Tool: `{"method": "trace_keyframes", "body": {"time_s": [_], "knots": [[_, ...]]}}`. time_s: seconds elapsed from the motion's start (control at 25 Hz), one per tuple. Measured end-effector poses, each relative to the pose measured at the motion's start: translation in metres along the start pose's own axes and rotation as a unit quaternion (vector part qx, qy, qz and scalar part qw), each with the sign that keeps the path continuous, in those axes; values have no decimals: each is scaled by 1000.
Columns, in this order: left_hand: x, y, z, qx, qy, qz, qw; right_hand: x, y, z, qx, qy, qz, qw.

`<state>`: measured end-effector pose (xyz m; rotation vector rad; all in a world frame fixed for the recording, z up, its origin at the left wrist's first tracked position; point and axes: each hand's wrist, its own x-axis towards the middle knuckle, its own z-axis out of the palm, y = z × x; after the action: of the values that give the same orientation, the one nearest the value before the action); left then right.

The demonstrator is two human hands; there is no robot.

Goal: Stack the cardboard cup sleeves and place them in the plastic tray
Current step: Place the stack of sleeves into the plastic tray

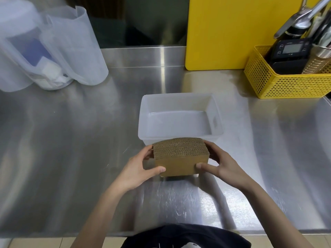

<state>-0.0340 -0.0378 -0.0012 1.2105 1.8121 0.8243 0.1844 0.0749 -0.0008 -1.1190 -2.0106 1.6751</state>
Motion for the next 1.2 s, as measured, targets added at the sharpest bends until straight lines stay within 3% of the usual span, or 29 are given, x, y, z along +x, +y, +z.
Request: {"method": "trace_keyframes", "body": {"time_s": [0.2,0.6,0.92,1.2], "knots": [[7,27,-19,-2,8,20,1000,8,-29,-17,-11,2,-34,999],[47,63,-35,-97,27,2,995,58,-81,-41,69,42,-55,995],[75,63,-39,-121,-13,-78,990,112,-97,-40,91,41,12,995],[100,54,-35,-77,-70,-180,978,156,-97,-23,92,21,108,990]]}}
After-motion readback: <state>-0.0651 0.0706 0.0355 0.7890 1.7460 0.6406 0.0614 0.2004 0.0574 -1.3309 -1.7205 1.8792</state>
